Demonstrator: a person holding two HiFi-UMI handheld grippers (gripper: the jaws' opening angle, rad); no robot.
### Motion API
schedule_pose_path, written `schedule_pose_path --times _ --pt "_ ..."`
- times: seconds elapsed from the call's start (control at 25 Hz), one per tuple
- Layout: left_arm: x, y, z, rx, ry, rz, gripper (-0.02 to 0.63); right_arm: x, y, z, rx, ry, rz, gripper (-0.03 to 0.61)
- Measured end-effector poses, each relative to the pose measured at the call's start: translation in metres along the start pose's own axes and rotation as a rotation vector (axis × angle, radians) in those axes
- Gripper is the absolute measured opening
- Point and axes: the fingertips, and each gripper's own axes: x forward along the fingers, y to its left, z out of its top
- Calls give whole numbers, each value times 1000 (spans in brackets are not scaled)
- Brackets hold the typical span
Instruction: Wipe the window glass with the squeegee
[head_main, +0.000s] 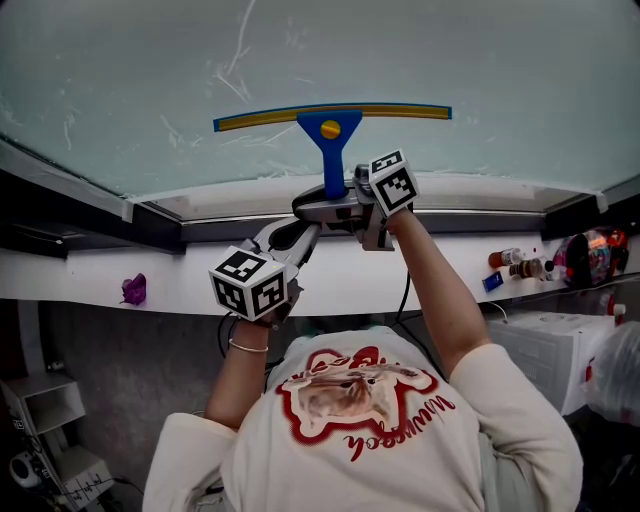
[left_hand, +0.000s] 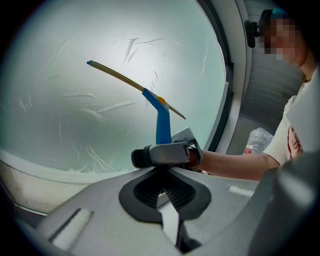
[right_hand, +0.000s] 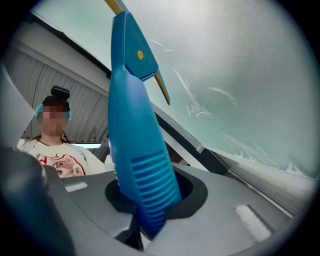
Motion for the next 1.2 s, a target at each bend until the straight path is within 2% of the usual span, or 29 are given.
schedule_pose_path --times 1.2 --pt "5 8 -28 -41 43 17 2 -1 -20 -24 88 -18 -1 97"
